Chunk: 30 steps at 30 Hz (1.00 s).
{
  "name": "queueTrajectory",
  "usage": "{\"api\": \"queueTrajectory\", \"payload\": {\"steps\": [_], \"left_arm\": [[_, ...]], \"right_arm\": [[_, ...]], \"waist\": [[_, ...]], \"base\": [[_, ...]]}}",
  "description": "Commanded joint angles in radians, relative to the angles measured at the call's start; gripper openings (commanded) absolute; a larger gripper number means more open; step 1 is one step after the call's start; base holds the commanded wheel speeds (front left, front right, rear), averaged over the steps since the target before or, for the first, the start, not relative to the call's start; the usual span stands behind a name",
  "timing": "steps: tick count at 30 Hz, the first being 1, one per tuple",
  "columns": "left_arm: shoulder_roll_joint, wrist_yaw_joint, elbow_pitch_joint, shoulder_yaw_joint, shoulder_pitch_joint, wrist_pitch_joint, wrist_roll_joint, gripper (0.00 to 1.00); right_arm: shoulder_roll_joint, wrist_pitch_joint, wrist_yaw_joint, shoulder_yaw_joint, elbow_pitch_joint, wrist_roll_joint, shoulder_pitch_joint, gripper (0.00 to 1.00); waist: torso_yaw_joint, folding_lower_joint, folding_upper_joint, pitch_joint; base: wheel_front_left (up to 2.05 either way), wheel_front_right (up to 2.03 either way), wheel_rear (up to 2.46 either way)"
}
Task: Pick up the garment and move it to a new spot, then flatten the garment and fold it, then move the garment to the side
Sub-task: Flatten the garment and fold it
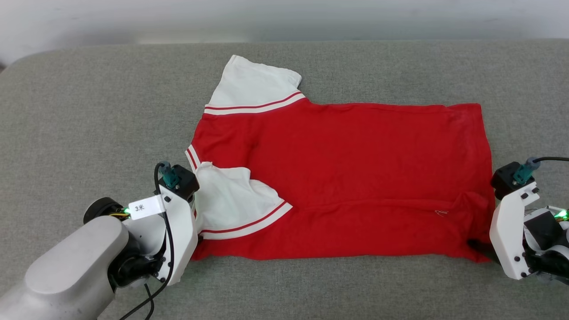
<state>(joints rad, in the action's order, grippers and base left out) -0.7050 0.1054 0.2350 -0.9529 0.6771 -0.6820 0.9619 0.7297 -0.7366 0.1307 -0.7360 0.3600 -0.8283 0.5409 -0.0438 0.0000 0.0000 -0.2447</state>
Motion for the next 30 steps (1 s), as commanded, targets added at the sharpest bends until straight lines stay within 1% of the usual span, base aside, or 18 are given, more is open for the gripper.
{"api": "queueTrajectory", "payload": {"steps": [1, 2, 3, 4, 5, 9, 13, 19, 22, 27, 30], "left_arm": [[0.006, -0.004, -0.002, 0.001, 0.002, 0.008, -0.003, 0.0], [0.005, -0.005, -0.003, 0.002, -0.004, 0.01, -0.002, 0.0], [0.002, -0.006, -0.003, 0.001, -0.011, 0.014, -0.001, 0.0], [0.0, -0.007, -0.003, 0.001, -0.019, 0.018, 0.001, 0.0], [-0.001, -0.006, -0.002, 0.001, -0.026, 0.019, 0.004, 0.0], [-0.014, -0.004, -0.009, 0.006, -0.048, 0.036, 0.02, 0.0], [-0.036, -0.009, -0.033, 0.012, -0.081, 0.043, 0.043, 0.0], [-0.09, -0.02, -0.096, 0.004, -0.154, 0.034, 0.077, 0.0], [-0.116, -0.039, -0.133, 0.002, -0.195, 0.036, 0.093, 0.0], [-0.136, -0.058, -0.163, -0.007, -0.25, 0.05, 0.103, 0.0], [-0.128, -0.07, -0.163, -0.013, -0.275, 0.065, 0.104, 0.0]], "right_arm": [[-0.033, 0.008, 0.0, -0.038, 0.019, -0.009, -0.046, 1.0], [-0.036, 0.014, 0.001, -0.051, 0.025, -0.02, -0.053, 1.0], [-0.036, 0.028, 0.001, -0.06, 0.027, -0.025, -0.054, 0.93], [-0.032, 0.045, 0.001, -0.064, 0.029, -0.029, -0.05, 0.09], [-0.025, 0.054, 0.001, -0.07, 0.029, -0.038, -0.047, 0.0], [0.022, 0.117, 0.0, -0.077, 0.009, -0.054, -0.027, 0.0], [0.07, 0.165, 0.0, -0.081, -0.04, -0.09, -0.036, 0.0], [0.158, 0.188, 0.0, -0.1, -0.125, -0.139, -0.1, 0.0], [0.199, 0.194, 0.0, -0.098, -0.157, -0.162, -0.136, 0.0], [0.222, 0.194, 0.0, -0.089, -0.172, -0.191, -0.18, 0.0], [0.204, 0.189, 0.0, -0.094, -0.158, -0.197, -0.204, 0.0]], "waist": [[-0.001, 0.0, 0.0, -0.003], [0.0, 0.0, 0.0, -0.002], [0.002, 0.0, 0.0, 0.0], [0.005, 0.0, 0.0, 0.004], [0.008, 0.0, 0.0, 0.01], [0.017, 0.0, 0.0, 0.049], [0.021, 0.0, 0.0, 0.096], [0.024, 0.0, 0.0, 0.146], [0.027, 0.0, 0.0, 0.155], [0.029, 0.0, 0.0, 0.154], [0.03, 0.0, 0.0, 0.144]], "base": [[0.0, 0.0, 0.0], [0.0, 0.0, 0.0], [0.0, 0.0, 0.0], [0.0, 0.0, 0.0], [0.0, 0.0, 0.0], [0.0, 0.0, 0.0], [0.0, 0.0, 0.0], [0.0, 0.0, 0.0], [0.0, 0.0, 0.0], [0.0, 0.0, 0.0], [0.0, 0.0, 0.0]]}}
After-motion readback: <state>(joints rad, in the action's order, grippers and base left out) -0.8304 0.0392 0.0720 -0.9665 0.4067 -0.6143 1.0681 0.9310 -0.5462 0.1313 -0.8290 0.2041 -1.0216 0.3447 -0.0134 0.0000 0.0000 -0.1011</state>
